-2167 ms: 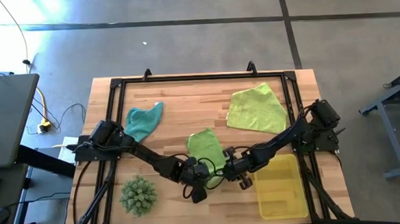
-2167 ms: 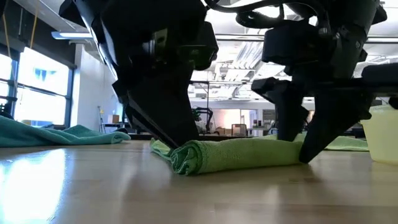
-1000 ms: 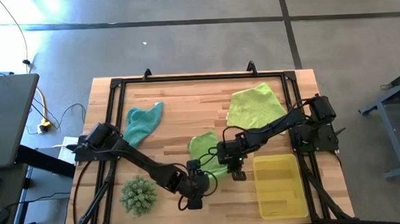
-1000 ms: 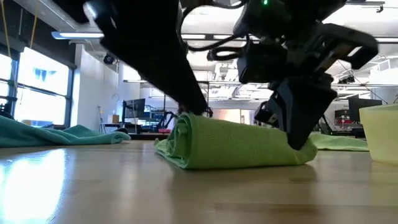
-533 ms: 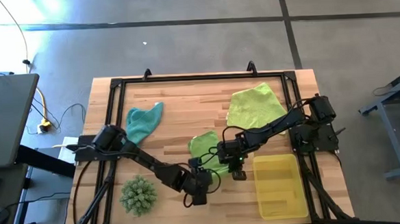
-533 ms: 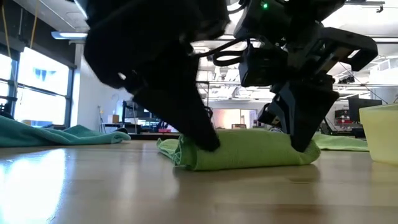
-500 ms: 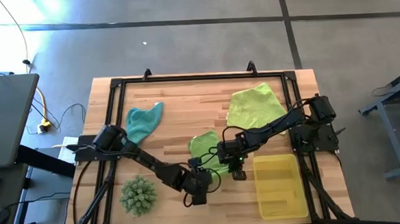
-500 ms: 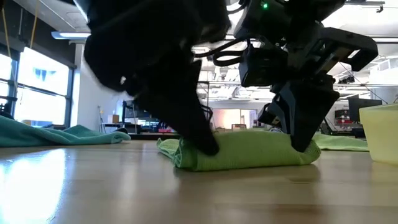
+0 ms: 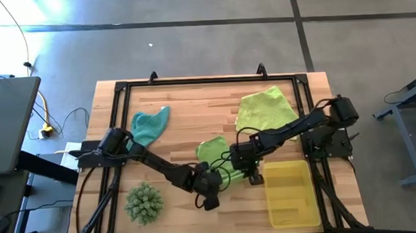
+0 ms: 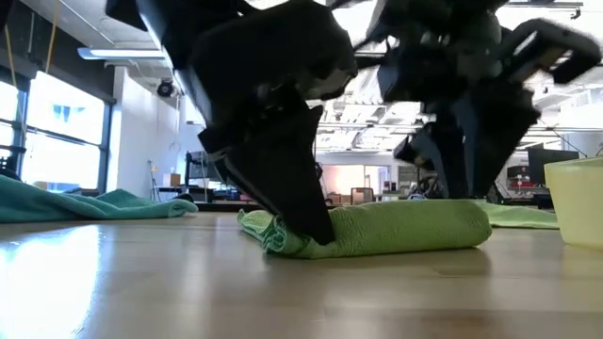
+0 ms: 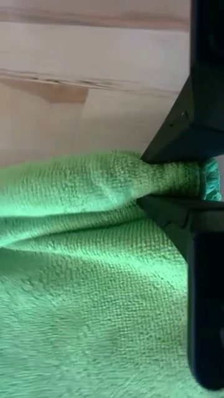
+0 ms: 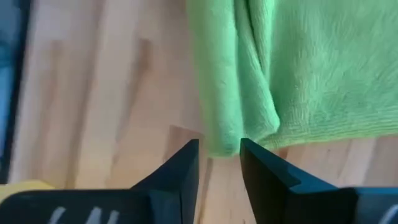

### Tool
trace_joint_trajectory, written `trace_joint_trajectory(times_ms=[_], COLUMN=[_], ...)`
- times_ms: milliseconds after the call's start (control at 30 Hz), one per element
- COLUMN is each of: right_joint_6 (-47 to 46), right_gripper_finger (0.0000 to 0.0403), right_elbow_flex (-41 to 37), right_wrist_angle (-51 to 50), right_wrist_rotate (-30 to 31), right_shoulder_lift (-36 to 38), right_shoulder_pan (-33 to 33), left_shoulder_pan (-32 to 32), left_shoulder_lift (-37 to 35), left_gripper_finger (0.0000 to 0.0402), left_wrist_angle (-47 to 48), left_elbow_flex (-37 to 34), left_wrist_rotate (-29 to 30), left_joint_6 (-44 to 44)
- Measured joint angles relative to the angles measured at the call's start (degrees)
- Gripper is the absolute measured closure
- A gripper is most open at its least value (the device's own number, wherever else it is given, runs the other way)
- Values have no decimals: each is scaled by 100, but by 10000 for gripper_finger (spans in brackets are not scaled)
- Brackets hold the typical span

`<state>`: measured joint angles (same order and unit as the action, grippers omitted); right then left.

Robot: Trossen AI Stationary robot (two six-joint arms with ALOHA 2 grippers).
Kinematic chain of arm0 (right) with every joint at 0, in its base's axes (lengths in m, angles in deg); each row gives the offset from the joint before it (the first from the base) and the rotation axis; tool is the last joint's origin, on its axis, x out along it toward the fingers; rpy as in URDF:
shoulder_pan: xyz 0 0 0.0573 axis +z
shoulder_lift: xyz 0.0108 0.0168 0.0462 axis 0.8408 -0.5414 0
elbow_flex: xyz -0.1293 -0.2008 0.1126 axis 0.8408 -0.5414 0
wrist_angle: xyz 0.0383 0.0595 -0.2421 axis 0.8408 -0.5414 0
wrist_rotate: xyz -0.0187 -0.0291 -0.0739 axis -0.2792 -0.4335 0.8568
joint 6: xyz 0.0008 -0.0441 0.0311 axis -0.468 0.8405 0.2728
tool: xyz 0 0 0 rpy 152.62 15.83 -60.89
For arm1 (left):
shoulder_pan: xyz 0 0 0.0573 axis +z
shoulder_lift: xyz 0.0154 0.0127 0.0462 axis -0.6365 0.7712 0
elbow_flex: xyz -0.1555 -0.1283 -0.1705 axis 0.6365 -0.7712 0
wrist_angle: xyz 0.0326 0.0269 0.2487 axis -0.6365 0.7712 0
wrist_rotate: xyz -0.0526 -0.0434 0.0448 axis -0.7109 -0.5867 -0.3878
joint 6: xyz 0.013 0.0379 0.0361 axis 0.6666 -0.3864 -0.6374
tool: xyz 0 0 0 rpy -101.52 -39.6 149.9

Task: Roll microfiber towels into tight, uniform cylinder then place into a basket
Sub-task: Roll the green microfiber cloth

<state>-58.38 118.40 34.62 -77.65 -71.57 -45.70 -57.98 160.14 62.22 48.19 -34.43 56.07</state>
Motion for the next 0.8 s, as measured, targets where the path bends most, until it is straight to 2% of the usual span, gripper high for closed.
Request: trace_joint_trajectory(times_ms=[100,267,467,800], right_joint_6=[242,1456,1648,1646], right_gripper_finger=[293,293,293,293], right_elbow_flex=[0,0,-7,-11], right_wrist_angle=[134,552,970,875], right_wrist_rotate=[335,1618,2663,2894], right_shoulder_lift=[289,367,104,-386], right_shoulder_pan=[177,925,1410,1266], left_shoulder_pan=[83,95,71,124], left_shoulder_lift=[-19,-33,-59,-73], left_gripper_finger=[344,361,368,368], left_wrist_angle=[71,29,29,-59], left_elbow_flex=[-124,-229,-288,-310], left_wrist_rotate=[-253,-578,-633,-674], left_joint_6=[480,987,1348,1352])
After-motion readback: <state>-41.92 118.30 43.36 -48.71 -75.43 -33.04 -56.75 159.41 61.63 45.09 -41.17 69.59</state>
